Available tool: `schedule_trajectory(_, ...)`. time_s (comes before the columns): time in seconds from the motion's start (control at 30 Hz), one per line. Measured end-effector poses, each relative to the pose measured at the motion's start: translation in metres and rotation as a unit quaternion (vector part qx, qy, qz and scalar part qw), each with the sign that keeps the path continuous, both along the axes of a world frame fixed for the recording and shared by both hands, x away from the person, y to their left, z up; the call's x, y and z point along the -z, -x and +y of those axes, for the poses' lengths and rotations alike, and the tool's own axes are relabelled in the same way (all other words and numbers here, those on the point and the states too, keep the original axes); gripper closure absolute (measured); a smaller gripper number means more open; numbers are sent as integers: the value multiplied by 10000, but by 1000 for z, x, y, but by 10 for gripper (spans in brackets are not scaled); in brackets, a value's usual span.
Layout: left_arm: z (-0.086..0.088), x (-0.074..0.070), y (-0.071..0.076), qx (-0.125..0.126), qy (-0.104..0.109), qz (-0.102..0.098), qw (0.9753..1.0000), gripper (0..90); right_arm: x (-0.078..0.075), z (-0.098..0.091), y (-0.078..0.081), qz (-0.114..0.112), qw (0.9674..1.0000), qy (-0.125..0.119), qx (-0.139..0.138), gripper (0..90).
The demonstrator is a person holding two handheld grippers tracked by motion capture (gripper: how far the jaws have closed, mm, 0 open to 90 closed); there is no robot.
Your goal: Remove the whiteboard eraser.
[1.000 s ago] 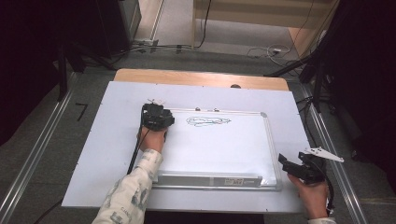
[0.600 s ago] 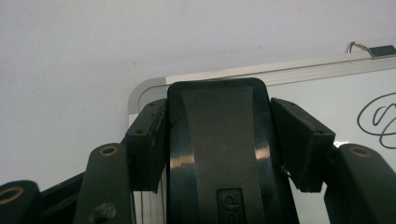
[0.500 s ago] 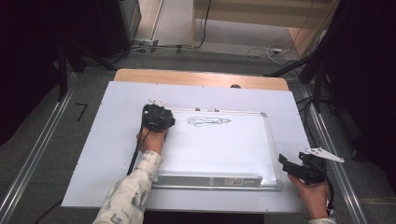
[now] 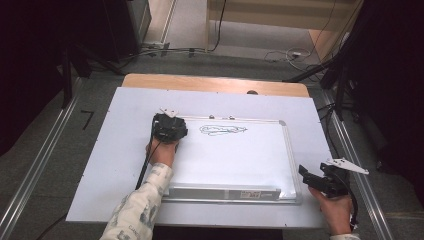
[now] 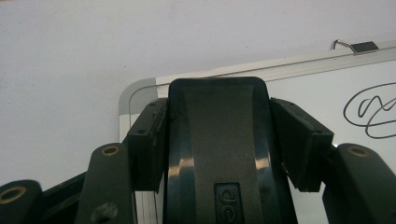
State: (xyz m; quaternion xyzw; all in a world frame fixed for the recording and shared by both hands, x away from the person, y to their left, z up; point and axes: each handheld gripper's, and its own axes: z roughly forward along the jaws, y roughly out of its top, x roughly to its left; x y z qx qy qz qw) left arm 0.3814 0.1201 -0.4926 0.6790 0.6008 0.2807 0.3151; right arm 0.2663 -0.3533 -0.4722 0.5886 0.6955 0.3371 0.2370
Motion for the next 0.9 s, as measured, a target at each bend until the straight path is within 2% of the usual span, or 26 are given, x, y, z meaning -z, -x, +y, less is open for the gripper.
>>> schedule_trajectory(0.2, 1, -1, 0, 112, -1, 12, 9999, 407, 0, 0, 0, 9, 10000, -2, 21, 172)
schedule_trajectory(0.73, 0, -2, 1, 199, 135, 78, 9997, 406, 0, -1, 0, 1, 10000, -7, 32, 171)
schedule_trajectory(0.9, -3, -1, 2, 190, 42, 23, 9998, 407, 0, 0, 0, 1, 10000, -4, 22, 172)
